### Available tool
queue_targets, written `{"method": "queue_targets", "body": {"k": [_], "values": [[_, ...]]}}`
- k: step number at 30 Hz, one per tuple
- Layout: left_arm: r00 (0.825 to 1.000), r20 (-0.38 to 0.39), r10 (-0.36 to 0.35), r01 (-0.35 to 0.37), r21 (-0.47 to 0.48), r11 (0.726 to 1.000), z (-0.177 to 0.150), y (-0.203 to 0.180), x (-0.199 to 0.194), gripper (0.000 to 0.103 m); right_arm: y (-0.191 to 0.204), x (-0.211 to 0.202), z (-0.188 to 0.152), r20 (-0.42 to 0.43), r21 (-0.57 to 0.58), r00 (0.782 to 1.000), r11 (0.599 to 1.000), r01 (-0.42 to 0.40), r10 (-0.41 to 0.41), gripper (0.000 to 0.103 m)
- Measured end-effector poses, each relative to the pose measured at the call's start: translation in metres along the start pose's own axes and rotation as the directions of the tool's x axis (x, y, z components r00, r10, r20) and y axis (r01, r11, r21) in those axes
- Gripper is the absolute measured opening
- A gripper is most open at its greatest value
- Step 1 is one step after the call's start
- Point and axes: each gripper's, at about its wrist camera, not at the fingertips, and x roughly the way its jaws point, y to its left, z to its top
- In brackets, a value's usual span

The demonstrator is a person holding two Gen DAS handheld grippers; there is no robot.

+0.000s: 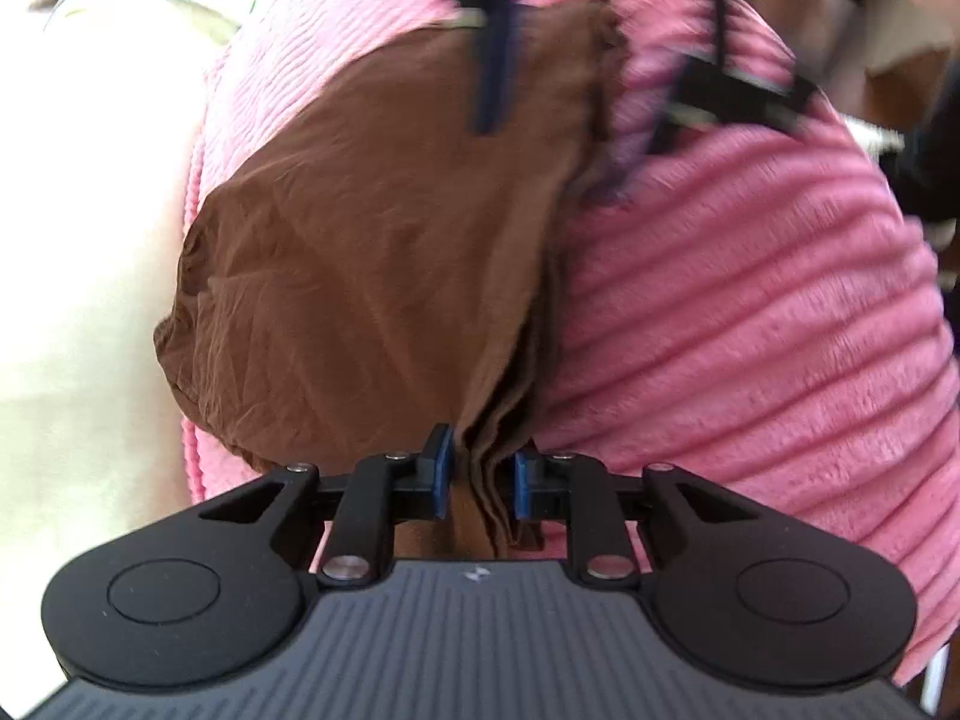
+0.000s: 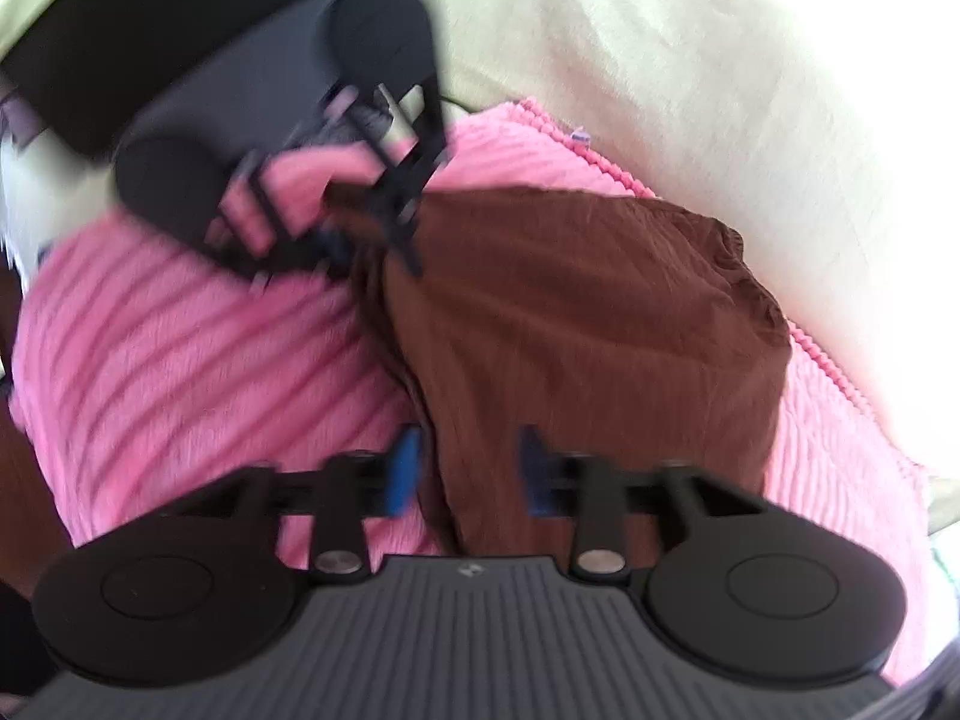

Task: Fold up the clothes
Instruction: 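Grasp the folded edge with the left gripper while the right gripper grasps beside it, folding over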

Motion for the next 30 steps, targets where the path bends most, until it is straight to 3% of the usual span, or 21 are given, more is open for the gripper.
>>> {"method": "queue_targets", "body": {"k": [3,13,14,16,17,19,24,26,28,30], "values": [[1.000,0.003,-0.015,0.015,-0.027,1.000,-0.001,0.011,-0.004,0.020,0.015,-0.001,-0.004,-0.003,-0.048,1.000,0.999,-0.003,0.003,0.044],[0.997,-0.009,-0.080,0.078,-0.136,0.988,-0.006,0.031,-0.003,0.019,0.018,-0.012,-0.042,-0.050,-0.086,0.977,0.975,0.203,-0.208,0.044],[0.997,-0.018,-0.082,0.079,-0.123,0.989,-0.007,0.028,0.001,0.019,0.019,-0.011,-0.044,-0.050,-0.095,0.975,0.973,0.212,-0.218,0.042],[0.996,-0.034,-0.080,0.077,-0.084,0.994,-0.012,0.018,0.007,0.019,0.017,-0.007,-0.045,-0.072,-0.107,0.975,0.974,0.201,-0.209,0.026],[0.997,-0.033,-0.073,0.071,-0.066,0.995,-0.013,0.015,0.008,0.018,0.014,-0.007,-0.045,-0.082,-0.097,0.978,0.978,0.185,-0.193,0.011],[0.998,-0.028,-0.063,0.062,-0.044,0.997,-0.015,0.012,0.007,0.014,0.001,-0.012,-0.043,-0.087,-0.063,0.986,0.988,0.138,-0.143,0.007],[0.993,-0.026,-0.118,0.115,-0.072,0.991,-0.010,0.037,-0.002,0.010,-0.037,-0.027,-0.030,-0.109,-0.035,0.994,0.999,-0.026,0.022,0.006],[0.991,-0.015,-0.132,0.130,-0.073,0.989,-0.008,0.053,-0.010,0.010,-0.063,-0.030,-0.020,-0.138,0.017,0.984,0.994,-0.110,0.111,0.006],[0.989,-0.003,-0.151,0.150,-0.092,0.984,-0.004,0.081,-0.015,0.010,-0.104,-0.030,-0.007,-0.168,0.103,0.959,0.971,-0.213,0.229,0.006],[0.987,-0.002,-0.158,0.157,-0.116,0.981,0.000,0.104,-0.017,0.010,-0.143,-0.029,0.004,-0.160,0.150,0.945,0.953,-0.263,0.286,0.006]]}}
